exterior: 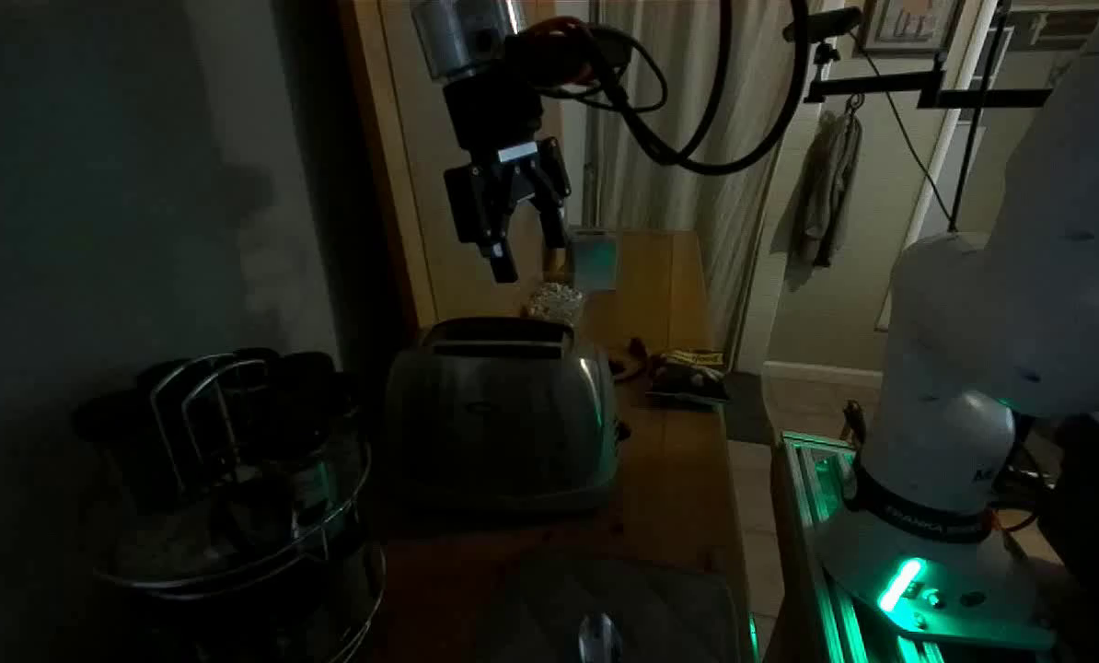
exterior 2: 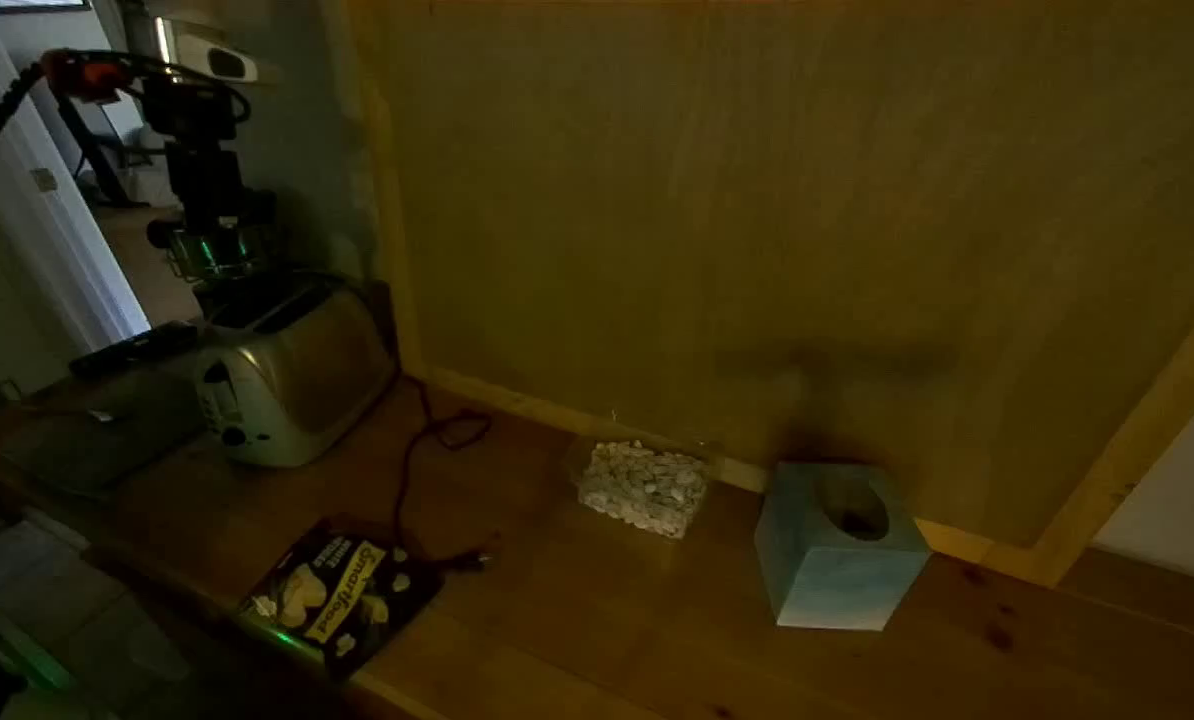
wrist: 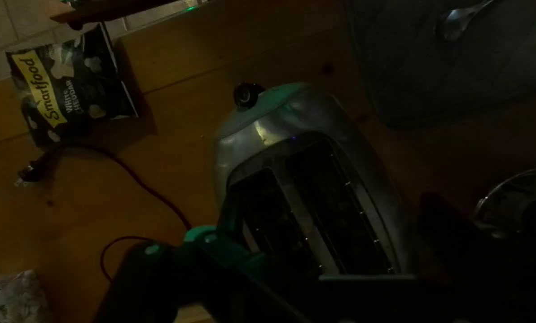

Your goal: Push the toaster lever down

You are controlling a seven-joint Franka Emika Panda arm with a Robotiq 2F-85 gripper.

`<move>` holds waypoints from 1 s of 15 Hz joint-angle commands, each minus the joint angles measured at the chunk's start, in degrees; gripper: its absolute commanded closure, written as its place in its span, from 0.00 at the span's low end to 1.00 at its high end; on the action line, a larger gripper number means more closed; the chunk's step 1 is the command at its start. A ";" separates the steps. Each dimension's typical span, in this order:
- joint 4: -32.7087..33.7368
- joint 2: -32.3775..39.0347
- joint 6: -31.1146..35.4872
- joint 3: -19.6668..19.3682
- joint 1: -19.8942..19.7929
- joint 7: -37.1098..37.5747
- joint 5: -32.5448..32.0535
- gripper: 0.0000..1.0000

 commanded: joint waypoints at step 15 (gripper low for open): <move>-14.68 -9.10 2.10 -0.32 1.76 -2.52 0.04 0.00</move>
